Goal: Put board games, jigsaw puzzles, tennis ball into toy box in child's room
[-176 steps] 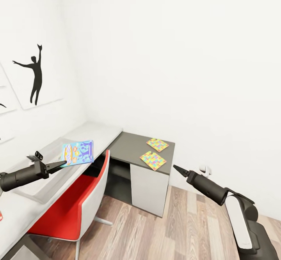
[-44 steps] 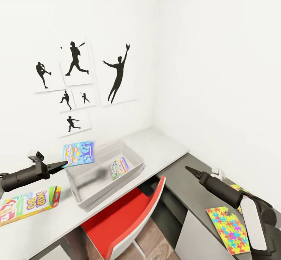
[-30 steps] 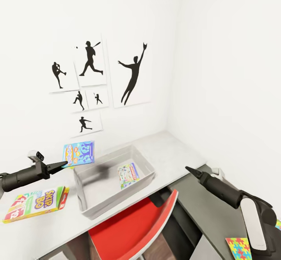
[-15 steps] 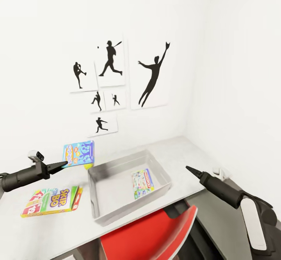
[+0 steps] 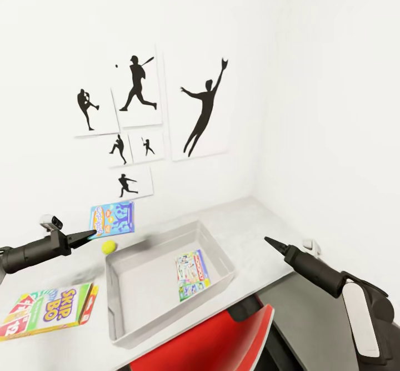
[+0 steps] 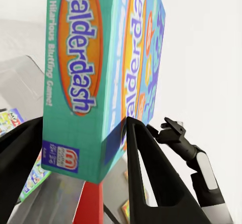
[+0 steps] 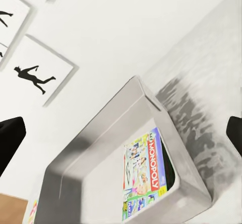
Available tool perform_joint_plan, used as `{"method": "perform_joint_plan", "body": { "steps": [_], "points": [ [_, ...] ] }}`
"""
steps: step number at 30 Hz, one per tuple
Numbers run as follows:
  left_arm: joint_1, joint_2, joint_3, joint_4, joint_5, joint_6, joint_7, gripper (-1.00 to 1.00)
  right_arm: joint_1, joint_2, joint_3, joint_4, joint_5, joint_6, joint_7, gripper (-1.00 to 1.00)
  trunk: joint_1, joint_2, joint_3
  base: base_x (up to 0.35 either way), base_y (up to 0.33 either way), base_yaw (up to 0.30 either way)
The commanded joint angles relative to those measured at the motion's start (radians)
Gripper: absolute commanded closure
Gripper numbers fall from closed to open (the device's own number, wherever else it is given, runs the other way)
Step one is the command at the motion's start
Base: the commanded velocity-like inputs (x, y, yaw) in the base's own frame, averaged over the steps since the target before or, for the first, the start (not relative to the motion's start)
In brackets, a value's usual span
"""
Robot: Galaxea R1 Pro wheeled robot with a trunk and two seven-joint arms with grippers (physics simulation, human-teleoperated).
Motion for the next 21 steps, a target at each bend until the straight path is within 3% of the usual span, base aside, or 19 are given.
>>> {"method": "perform_joint_plan", "body": {
  "steps": [1, 21],
  "points": [
    [-0.001, 0.0, 0.0, 0.0, 0.004, 0.01, -0.001, 1.0, -0.001, 0.0, -0.002, 0.0, 0.002, 0.006, 0.005, -1.0, 0.001, -0.002, -0.002, 0.059, -0.022, -0.053],
    [-0.001, 0.0, 0.0, 0.0, 0.004, 0.01, -0.001, 1.0, -0.001, 0.0, -0.002, 0.0, 0.003, 0.004, 0.005, -1.0, 0.001, -0.002, -0.002, 0.093, -0.002, -0.005]
  ]
}}
